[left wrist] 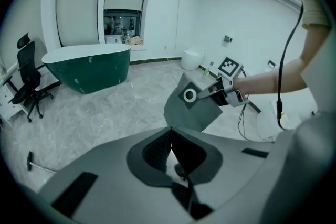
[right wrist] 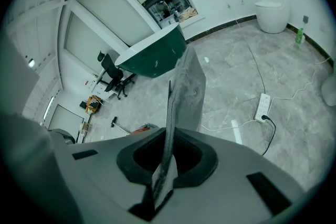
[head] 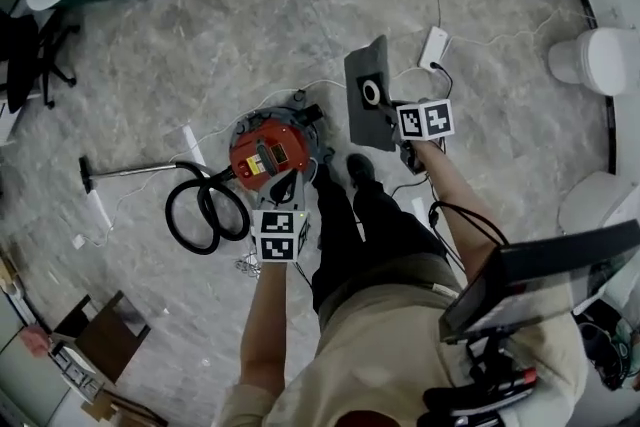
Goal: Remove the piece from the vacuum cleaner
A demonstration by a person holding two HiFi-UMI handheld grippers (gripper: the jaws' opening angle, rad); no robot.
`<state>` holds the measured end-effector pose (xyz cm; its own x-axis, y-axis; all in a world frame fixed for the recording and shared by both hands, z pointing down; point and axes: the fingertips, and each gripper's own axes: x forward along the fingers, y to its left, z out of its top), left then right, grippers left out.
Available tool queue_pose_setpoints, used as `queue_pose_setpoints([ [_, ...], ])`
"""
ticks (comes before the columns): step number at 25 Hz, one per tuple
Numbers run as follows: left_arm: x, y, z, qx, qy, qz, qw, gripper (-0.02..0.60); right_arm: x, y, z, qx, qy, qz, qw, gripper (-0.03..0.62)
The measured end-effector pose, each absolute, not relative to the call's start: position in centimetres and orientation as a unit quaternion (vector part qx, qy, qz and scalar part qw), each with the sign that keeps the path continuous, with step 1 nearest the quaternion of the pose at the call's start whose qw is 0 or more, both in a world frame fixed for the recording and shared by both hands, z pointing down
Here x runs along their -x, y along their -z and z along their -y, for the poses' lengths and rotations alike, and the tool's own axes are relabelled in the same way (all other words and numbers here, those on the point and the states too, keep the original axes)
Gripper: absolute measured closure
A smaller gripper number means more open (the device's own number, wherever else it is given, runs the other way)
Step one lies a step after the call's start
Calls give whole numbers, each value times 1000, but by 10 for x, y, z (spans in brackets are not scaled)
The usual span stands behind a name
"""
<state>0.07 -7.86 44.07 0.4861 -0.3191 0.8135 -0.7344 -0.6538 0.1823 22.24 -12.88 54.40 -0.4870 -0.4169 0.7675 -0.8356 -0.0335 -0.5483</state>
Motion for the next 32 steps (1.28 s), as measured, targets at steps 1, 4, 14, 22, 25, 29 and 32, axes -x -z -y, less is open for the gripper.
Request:
queue_pose_setpoints([
  [1, -2, -431, 79, -820, -380, 327, 276, 585, -221, -537, 130, -465, -545, 672, 190, 568],
  [4, -12, -404, 79, -821, -352, 343, 290, 584, -227, -517, 130, -457, -539, 683, 187, 569],
  [14, -21, -319, 60, -839, -311, 372, 247, 585, -224, -458, 93, -432, -508, 715, 209, 569],
  [22, -9, -256, 42, -855, -298, 379, 190, 585, -197, -423, 66, -417, -494, 736, 200, 569],
  [25, -10, -256, 24, -851, -294, 388, 198, 584, -196, -408, 60, -406, -480, 750, 206, 569],
  [29, -16, -270, 10, -846, -291, 382, 231, 584, -204, -402, 57, -412, -466, 756, 204, 569],
  [32, -9, -271, 15, -841, -279, 391, 250, 584, -202, -398, 70, -416, -458, 758, 204, 569],
])
